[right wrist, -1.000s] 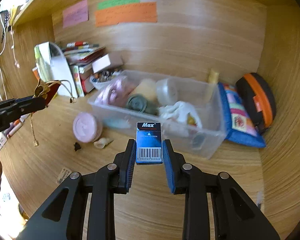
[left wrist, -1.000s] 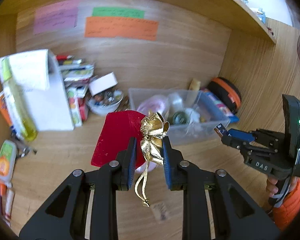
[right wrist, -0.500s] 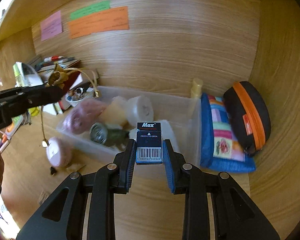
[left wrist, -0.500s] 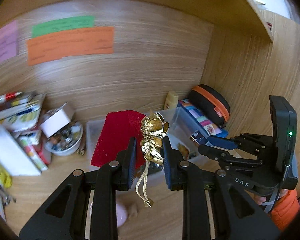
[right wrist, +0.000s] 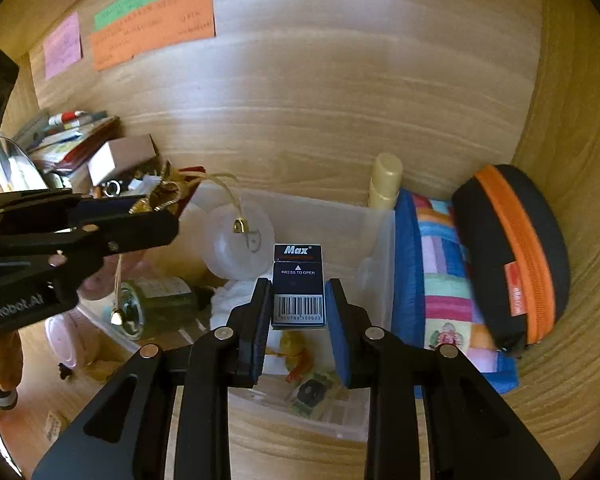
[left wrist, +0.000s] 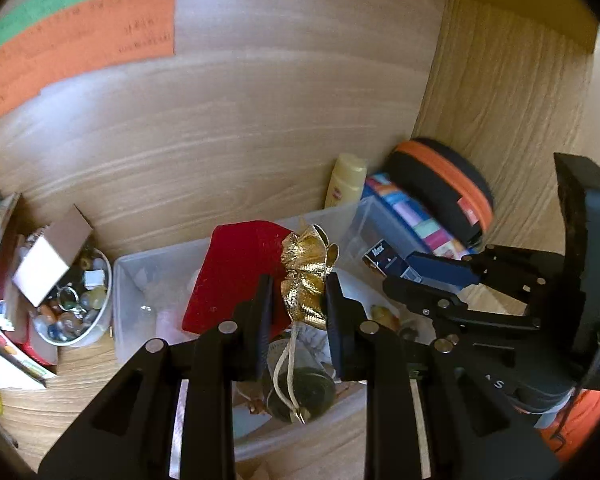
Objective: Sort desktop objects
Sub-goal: 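Carry the red pouch into the bin with the left tool while the right drops the Max box in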
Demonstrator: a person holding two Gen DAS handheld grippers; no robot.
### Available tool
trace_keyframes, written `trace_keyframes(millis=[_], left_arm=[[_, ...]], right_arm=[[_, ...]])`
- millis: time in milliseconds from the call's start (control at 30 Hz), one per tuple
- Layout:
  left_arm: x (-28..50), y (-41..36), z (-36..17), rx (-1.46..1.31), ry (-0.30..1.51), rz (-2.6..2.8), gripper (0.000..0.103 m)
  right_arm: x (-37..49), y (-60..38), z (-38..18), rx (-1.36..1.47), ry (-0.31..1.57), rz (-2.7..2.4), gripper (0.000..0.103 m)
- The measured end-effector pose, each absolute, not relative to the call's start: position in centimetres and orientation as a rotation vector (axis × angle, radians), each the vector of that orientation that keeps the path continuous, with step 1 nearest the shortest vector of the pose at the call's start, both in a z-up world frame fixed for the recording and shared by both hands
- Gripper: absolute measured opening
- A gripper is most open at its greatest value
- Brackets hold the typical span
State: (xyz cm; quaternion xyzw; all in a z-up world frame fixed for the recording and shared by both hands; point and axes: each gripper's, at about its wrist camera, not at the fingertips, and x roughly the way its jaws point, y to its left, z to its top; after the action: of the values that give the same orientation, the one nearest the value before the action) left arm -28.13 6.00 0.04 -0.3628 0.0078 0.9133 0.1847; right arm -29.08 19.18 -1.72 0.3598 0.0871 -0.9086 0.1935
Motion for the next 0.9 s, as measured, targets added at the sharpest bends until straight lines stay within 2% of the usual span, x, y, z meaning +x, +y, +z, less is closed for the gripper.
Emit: trace_keyframes(millis=[267,533,667,767,833,900], left_arm=[[-29.8,6.8,-1.9,-1.093,0.067,2.55,0.024],[-29.2,6.6,-1.2,-1.085,0.102,2.58,0.03],[-28.3,5.9,0.1,-1.053,0.091,2.608,0.043],[-27.3,5.5,1.3,-1.019,0.085,2.634,0.049],[-26.4,5.3,2.0,-0.998,0.088,2.651,0.05],[-25.4,5.1,2.8,-0.975,0.09,2.667,0.053]], right_arm=[[-30.4,18.3,-3.7,1.073,0.268,-2.533,0.025],[-29.2,17.3,-4.0,1.021,0.365,-2.546,0.025],[-28.4,16.9,-3.3,0.984,0.414,-2.565,0.025],[-27.7,16.8,-2.7,0.968,0.423,-2.579,0.038],[-26.9,16.9,-2.0,0.936,0.43,-2.609,0.051],[-26.6,16.6,-1.4,0.912,0.434,-2.628,0.055]])
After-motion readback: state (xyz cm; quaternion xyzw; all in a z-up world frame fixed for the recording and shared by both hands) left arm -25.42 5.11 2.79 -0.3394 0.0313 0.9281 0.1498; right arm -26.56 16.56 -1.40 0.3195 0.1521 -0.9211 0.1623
